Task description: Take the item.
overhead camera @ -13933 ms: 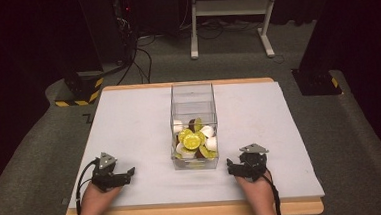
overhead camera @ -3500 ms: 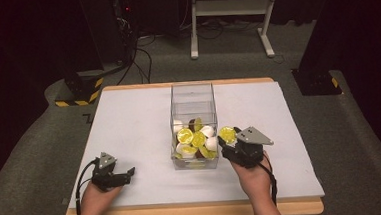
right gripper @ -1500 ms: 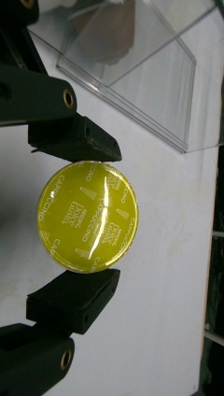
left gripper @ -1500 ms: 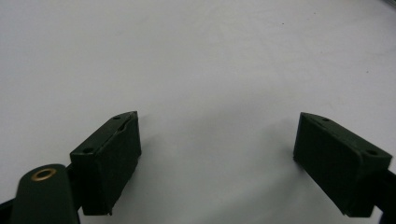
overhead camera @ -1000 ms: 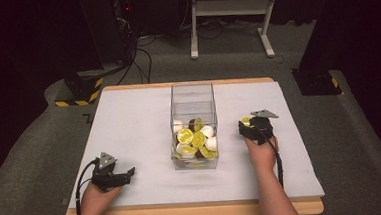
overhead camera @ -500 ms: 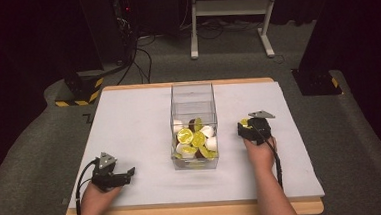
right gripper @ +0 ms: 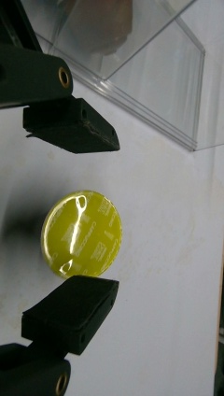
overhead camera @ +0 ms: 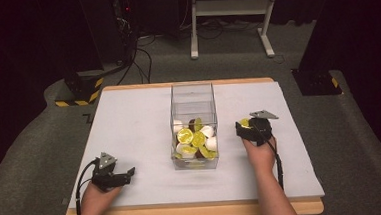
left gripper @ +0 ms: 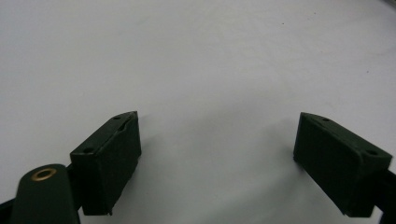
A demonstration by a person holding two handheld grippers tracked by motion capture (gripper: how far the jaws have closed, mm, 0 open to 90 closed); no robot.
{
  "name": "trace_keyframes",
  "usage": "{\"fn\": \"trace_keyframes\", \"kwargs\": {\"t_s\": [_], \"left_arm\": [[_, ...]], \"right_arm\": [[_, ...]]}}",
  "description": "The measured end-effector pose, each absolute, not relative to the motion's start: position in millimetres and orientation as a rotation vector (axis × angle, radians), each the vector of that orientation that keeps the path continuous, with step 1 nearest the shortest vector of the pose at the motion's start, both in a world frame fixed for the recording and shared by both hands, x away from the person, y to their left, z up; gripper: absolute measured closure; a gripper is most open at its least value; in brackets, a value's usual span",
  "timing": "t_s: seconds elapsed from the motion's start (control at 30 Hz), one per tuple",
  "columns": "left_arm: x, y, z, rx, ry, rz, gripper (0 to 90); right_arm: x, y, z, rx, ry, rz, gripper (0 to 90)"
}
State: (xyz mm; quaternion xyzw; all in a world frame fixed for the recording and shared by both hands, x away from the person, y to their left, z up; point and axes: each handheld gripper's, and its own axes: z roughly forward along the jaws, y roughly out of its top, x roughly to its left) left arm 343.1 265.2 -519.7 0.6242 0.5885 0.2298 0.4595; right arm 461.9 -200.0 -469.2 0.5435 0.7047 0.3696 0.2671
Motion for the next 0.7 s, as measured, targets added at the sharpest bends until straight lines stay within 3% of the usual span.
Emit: {"fn": "trace_keyframes", "kwargs": {"t_s": [0.7], "left_arm": [[343.2, 265.0, -519.7, 1.535, 1.45, 0.566, 15.0]], "right_arm": [[420.7, -188.6, -456.9, 1.392, 1.934, 1.075, 29.5]]}}
